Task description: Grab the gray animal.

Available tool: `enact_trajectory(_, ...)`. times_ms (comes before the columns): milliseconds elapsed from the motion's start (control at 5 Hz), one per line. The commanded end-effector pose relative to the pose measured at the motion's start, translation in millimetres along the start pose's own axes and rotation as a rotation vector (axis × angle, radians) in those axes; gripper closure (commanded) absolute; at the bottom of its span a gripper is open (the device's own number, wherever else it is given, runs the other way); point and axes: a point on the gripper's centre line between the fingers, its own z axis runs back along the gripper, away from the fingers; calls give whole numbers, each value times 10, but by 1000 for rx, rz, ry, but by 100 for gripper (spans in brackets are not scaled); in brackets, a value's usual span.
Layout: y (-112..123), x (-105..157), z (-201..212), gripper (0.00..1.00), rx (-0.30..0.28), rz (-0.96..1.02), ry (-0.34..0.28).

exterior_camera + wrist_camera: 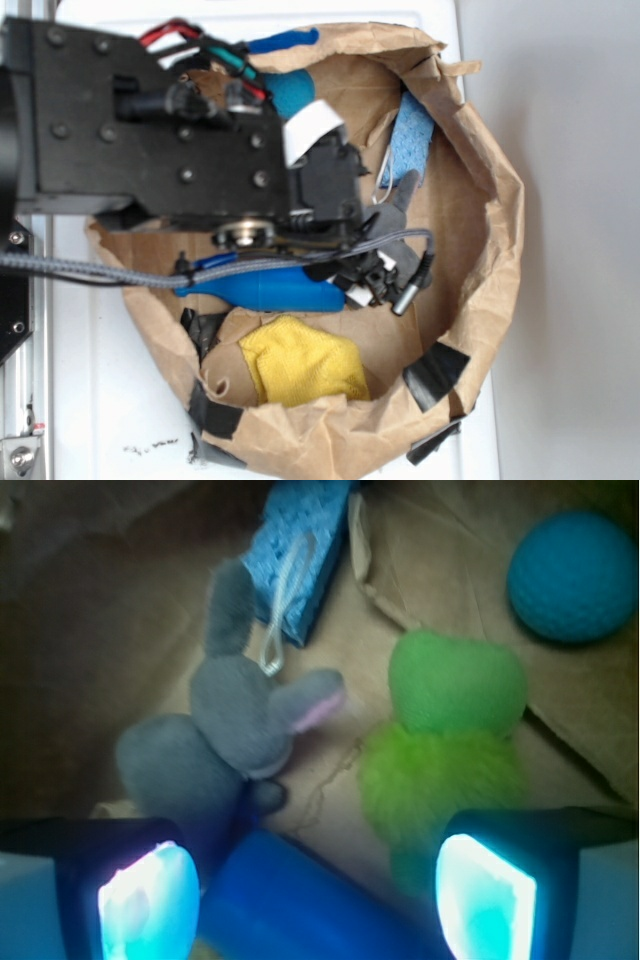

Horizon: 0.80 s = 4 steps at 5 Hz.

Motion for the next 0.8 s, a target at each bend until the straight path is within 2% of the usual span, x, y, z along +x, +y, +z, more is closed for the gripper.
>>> enact_trajectory(0, -289, 155, -67, 0, 11, 43, 32)
enact_trajectory(200, -413, 187, -60, 0, 11, 78, 44)
enact_trajectory(600, -427, 156, -25, 0, -3, 83, 54)
